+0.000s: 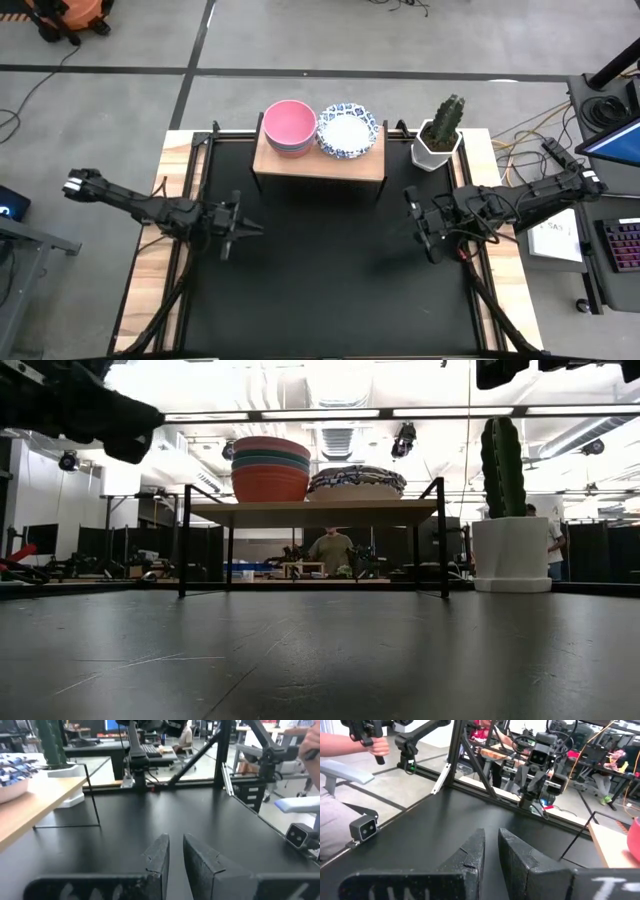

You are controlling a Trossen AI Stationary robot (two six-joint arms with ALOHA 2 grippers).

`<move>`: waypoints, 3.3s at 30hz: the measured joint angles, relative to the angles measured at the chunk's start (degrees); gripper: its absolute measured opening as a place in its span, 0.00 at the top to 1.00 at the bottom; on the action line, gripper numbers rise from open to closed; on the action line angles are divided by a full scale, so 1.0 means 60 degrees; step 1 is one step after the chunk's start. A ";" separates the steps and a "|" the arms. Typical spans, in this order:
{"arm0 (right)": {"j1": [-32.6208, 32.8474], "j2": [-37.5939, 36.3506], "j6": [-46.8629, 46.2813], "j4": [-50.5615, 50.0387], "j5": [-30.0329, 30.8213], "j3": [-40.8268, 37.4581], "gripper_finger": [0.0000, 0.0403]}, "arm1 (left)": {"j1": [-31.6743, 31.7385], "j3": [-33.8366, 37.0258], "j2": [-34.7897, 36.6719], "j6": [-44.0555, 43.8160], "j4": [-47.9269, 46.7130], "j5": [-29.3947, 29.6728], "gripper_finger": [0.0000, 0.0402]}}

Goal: Place and stack bowls onto a shelf
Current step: Return to Home Position

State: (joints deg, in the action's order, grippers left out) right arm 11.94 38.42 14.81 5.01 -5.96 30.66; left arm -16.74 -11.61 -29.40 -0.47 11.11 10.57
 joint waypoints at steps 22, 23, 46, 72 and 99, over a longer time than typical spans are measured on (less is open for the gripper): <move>-0.1649 -0.2577 -0.0543 0.1445 0.0006 -0.2577 0.89 | 0.0183 0.1367 0.2999 0.0000 -0.0903 -0.0113 0.90; -0.1794 -0.2672 -0.0558 0.1606 0.0004 -0.2800 0.89 | 0.0183 0.1411 0.3053 0.0000 -0.0923 -0.0109 0.90; -0.2860 -0.5432 -0.1366 0.0916 -0.1122 -0.4151 0.89 | 0.0183 0.0965 0.4893 -0.0069 -0.2817 0.0069 0.90; -0.2874 -0.6238 -0.2635 0.0994 -0.2802 -0.4991 0.97 | 0.0183 0.1586 0.4695 -0.0614 -0.1952 0.0907 0.90; -0.2874 -0.6113 -0.1715 -0.0058 -0.2481 -0.5006 0.98 | 0.0182 0.1586 0.4683 -0.0615 -0.1937 0.0900 0.90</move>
State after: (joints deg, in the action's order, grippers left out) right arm -5.30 1.74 4.52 4.67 -20.84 0.62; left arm -15.65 -2.09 -1.30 -4.16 -0.51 15.97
